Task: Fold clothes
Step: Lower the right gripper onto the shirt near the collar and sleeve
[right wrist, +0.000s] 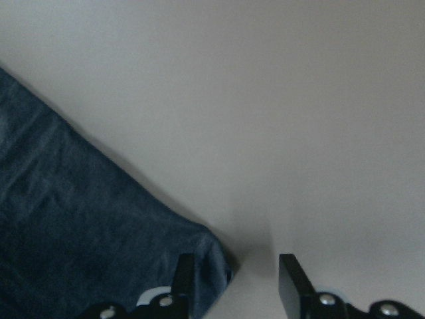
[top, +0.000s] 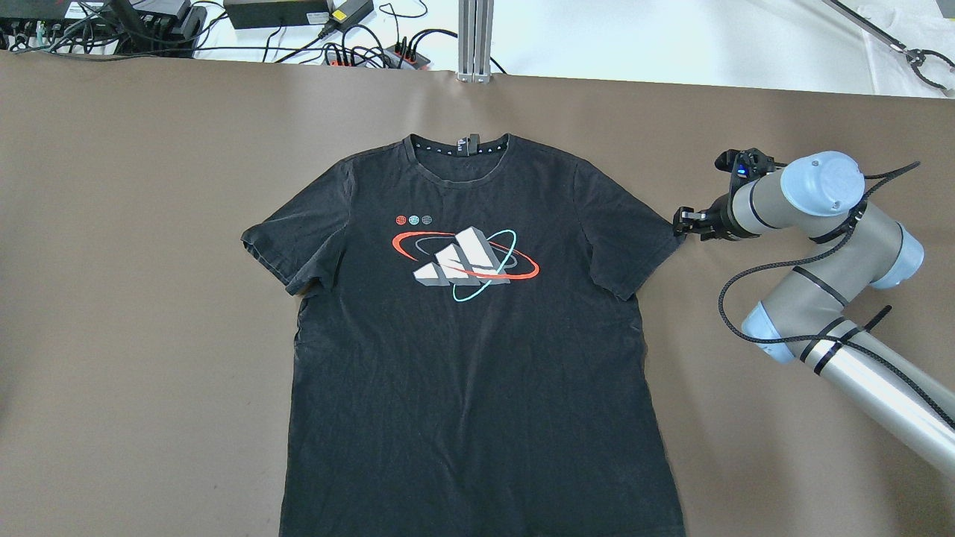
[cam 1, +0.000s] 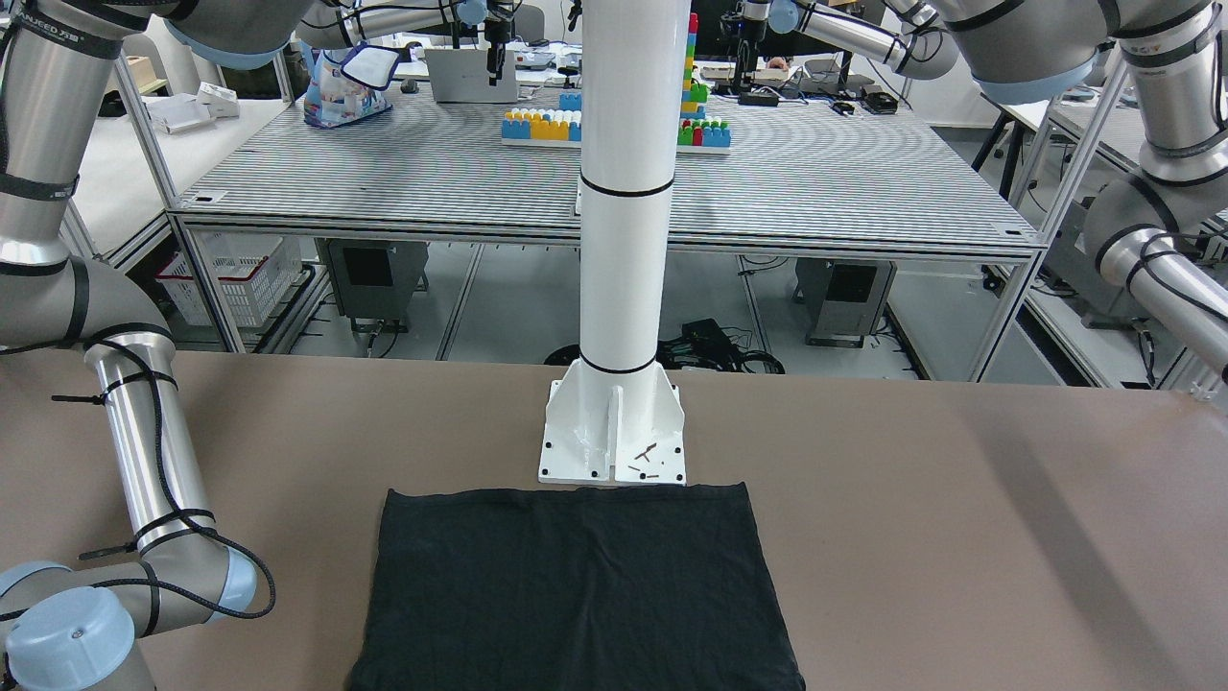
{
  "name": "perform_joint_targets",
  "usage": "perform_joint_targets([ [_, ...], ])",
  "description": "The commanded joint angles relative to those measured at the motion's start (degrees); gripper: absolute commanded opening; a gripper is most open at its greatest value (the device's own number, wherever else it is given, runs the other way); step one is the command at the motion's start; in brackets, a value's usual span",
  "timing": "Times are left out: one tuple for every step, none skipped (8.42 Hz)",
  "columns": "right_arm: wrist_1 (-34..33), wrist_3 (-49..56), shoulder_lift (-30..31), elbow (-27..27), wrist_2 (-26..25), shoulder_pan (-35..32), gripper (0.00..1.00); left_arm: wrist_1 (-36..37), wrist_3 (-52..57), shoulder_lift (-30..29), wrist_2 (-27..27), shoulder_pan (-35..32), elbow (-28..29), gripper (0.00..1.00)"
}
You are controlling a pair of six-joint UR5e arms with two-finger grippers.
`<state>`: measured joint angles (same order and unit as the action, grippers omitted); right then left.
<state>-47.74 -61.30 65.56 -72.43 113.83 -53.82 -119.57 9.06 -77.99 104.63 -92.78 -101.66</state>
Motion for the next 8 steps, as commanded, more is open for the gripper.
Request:
perform_joint_targets([
  [-0.07,-0.13,-0.17,0.19,-0.01,0.38,0.00,0.04,0.08,0.03,-0.04,-0.03,-0.03,1.00],
  [-0.25,-0.22,-0.87,0.19,0.08,0.38,0.00,0.04,0.08,0.03,-0.04,0.06,-0.03,1.00],
  [-0.25,-0.39,-1.22,0.19,0.08,0.38,0.00,0.04,0.08,0.03,-0.04,-0.03,-0.03,1.00],
  [-0.34,-0.92,-1.92,-0.51,0.25,0.38,0.00,0.04,0.08,0.03,0.05,-0.03,-0.03,1.00],
  [-1.56,-1.01,-1.84,-3.04,0.51,0.29,0.00,0.04,0.08,0.03,0.05,-0.03,-0.03,1.00],
  [-7.14,-1.01,-1.75,-8.55,0.60,0.38,0.00,0.04,0.08,0.03,0.13,-0.03,-0.03,1.00],
  [-13.54,-1.01,-2.10,-15.21,0.69,0.64,0.00,0.12,0.08,0.03,0.22,0.06,-0.03,1.00],
  [-16.04,-1.71,-2.19,-17.72,0.43,2.82,0.00,0.13,-0.26,0.03,0.31,0.06,-0.03,1.00],
])
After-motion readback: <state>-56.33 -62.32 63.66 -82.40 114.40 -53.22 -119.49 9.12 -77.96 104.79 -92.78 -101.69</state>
